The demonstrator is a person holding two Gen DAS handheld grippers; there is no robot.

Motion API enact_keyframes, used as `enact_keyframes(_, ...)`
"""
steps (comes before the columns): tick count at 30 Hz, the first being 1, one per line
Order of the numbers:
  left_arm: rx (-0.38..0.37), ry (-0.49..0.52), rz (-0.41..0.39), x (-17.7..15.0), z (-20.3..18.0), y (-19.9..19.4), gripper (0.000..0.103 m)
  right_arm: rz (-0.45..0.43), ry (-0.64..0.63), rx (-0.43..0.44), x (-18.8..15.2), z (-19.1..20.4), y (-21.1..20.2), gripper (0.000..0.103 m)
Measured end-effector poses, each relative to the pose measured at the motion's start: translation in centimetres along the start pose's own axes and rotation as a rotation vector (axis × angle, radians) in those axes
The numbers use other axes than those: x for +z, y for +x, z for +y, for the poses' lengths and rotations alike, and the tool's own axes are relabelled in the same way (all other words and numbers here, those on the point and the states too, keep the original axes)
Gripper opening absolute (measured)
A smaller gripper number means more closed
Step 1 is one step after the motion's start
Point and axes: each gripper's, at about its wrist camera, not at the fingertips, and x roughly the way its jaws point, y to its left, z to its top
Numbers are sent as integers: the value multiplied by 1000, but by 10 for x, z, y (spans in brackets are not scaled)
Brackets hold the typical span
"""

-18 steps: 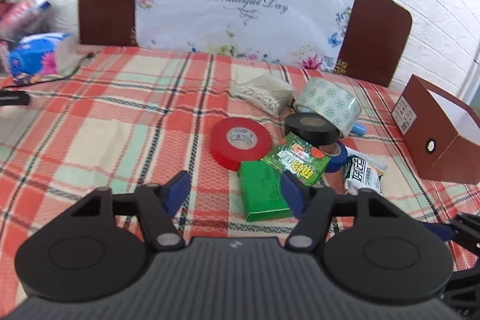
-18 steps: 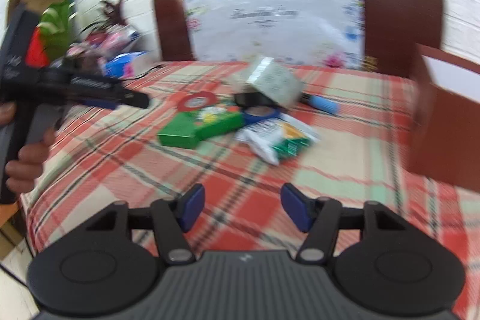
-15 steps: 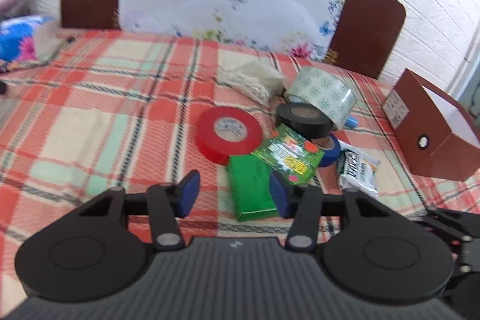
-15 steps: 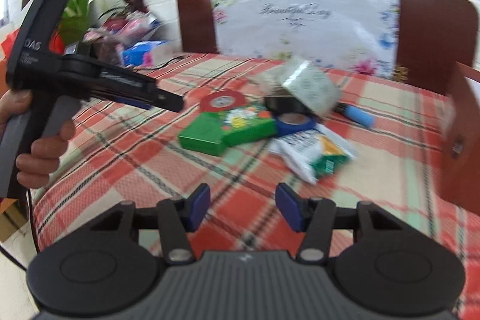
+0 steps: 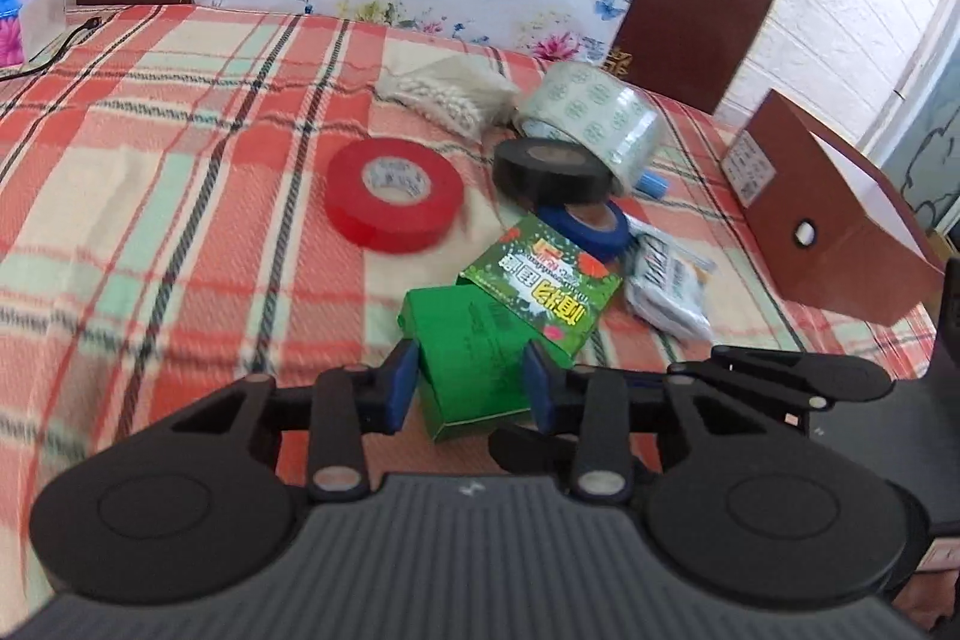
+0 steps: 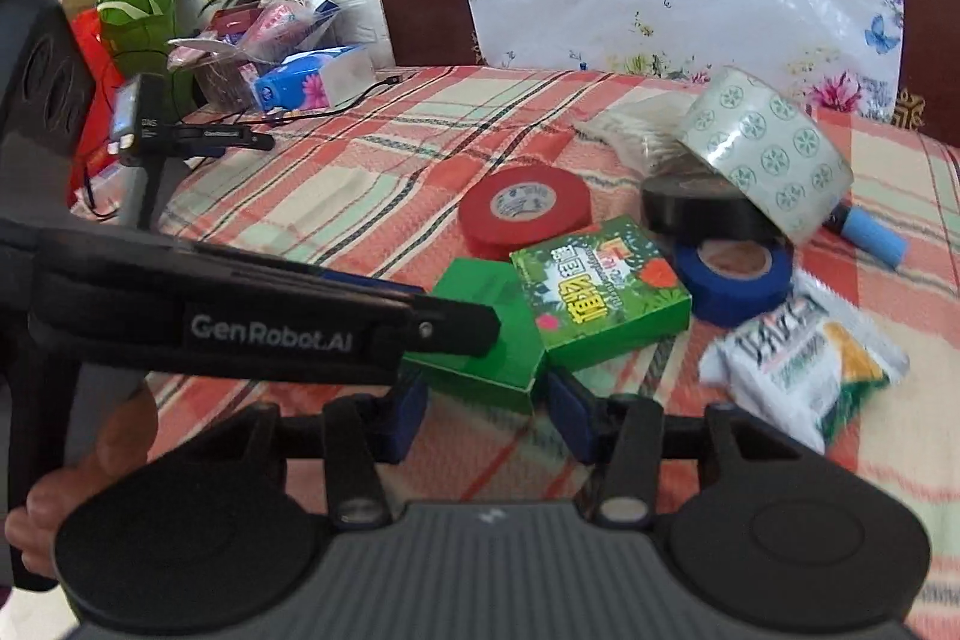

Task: Organize objects
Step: 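Grasp the plain green box with the left gripper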

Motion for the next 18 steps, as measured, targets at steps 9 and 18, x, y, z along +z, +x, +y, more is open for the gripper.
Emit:
enact_keyframes(9, -109, 112, 54, -35, -68, -3, 40, -6, 58, -28, -56, -15, -73, 53)
enact_keyframes(18, -68, 46, 58, -34, -66, -3, 45, -89, 264, -68, -65, -69, -108, 57)
